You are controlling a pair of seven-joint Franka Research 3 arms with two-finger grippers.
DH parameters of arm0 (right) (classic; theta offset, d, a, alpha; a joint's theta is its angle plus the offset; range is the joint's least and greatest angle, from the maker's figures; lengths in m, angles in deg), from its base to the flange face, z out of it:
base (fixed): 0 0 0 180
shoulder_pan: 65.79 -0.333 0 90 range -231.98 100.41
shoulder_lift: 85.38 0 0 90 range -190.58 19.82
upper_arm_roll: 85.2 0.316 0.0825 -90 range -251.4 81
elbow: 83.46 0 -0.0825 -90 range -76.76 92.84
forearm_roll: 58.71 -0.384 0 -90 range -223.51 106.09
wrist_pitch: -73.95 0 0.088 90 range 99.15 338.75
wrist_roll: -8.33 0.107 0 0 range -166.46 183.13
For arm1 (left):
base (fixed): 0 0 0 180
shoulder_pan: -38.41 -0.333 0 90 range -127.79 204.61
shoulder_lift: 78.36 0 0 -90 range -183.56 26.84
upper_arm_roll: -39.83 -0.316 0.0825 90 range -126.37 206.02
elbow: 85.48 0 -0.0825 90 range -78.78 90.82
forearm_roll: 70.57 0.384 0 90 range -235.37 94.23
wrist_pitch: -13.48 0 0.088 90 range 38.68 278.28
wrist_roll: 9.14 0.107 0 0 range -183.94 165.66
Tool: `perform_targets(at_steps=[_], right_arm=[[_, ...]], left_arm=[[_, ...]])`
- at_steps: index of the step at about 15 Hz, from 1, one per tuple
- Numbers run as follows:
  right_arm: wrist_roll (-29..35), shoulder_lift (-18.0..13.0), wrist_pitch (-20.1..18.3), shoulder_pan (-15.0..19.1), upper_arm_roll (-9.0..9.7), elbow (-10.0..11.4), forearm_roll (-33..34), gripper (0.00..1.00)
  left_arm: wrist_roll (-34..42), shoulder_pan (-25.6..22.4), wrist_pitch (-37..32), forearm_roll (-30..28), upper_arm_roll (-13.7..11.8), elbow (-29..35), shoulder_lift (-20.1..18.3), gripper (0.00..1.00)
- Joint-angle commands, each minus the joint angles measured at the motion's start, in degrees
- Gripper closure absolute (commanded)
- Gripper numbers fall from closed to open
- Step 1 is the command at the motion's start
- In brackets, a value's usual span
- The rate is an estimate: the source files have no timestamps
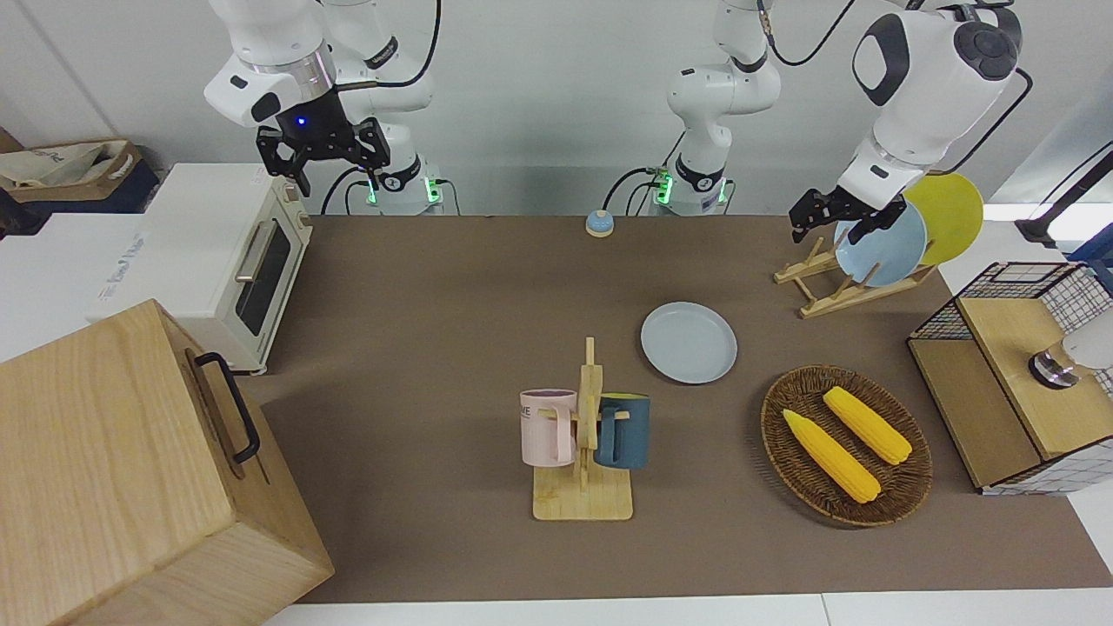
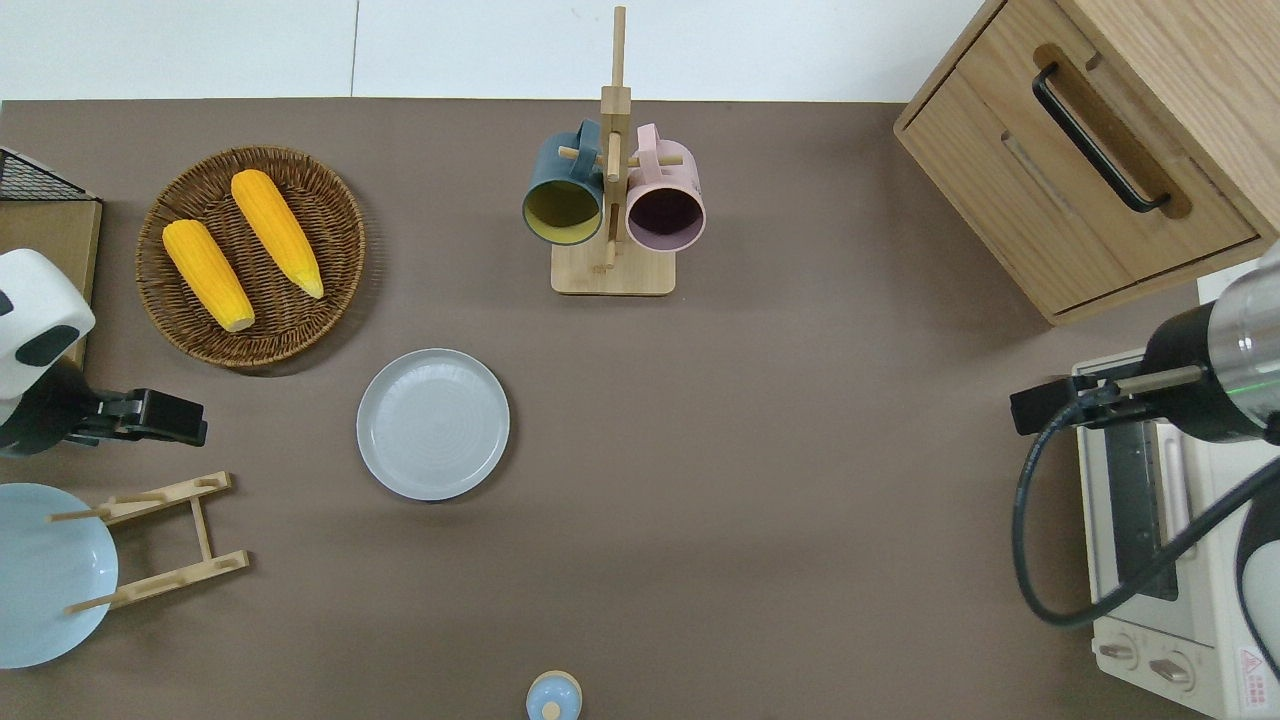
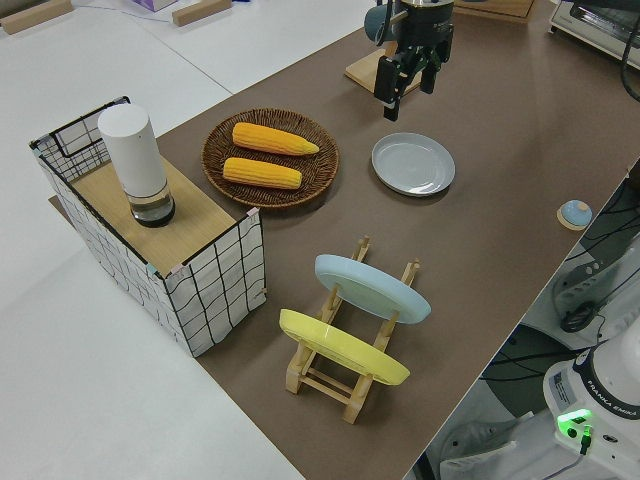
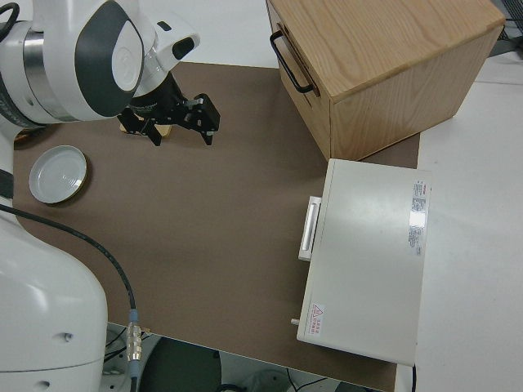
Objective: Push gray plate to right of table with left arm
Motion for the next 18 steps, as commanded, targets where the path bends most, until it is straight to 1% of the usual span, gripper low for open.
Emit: perform_targets(at_steps=[1,5,10,13,14,17,18], right_arm=[[0.05,-0.17,-0.83,1.15,0.86,-0.46,-0.59,0.017],[0.14,-0.17,-0.83,1.15,0.86,-0.46,-0.59,0.017],[0.05,-0.17,-0.83,1.15,0.77,-0.46,-0.59,0.017],[0.05,-0.17,-0.83,1.15,0.86,-0.46,-0.59,0.017],[0.05,-0.17,-0.83,1.15,0.86,-0.46,-0.59,0.017],[0.05,-0.17,-0.92,1.15,0.86,-0.46,-0.59,0.017],[0.05,-0.17,-0.83,1.15,0.86,-0.46,-0.59,0.017]], left_arm=[[3.09,-0.76,-0.88,-0.94,-0.03,0.19,-0.22,0.0],[3.01,-0.67,-1.41,-0.94,-0.03,0.19,-0.22,0.0],[1.43,-0.41,-0.35,-0.5,0.06,1.16,-0.13,0.0],[-4.0,0.3,1.74,-0.5,1.02,4.14,-0.22,0.0],[-4.72,0.38,2.89,-0.5,1.55,5.11,-0.31,0.0],[-5.07,0.38,5.87,-1.11,1.82,8.26,-0.66,0.0],[-5.16,0.38,7.54,-1.55,1.82,10.28,-1.79,0.0]])
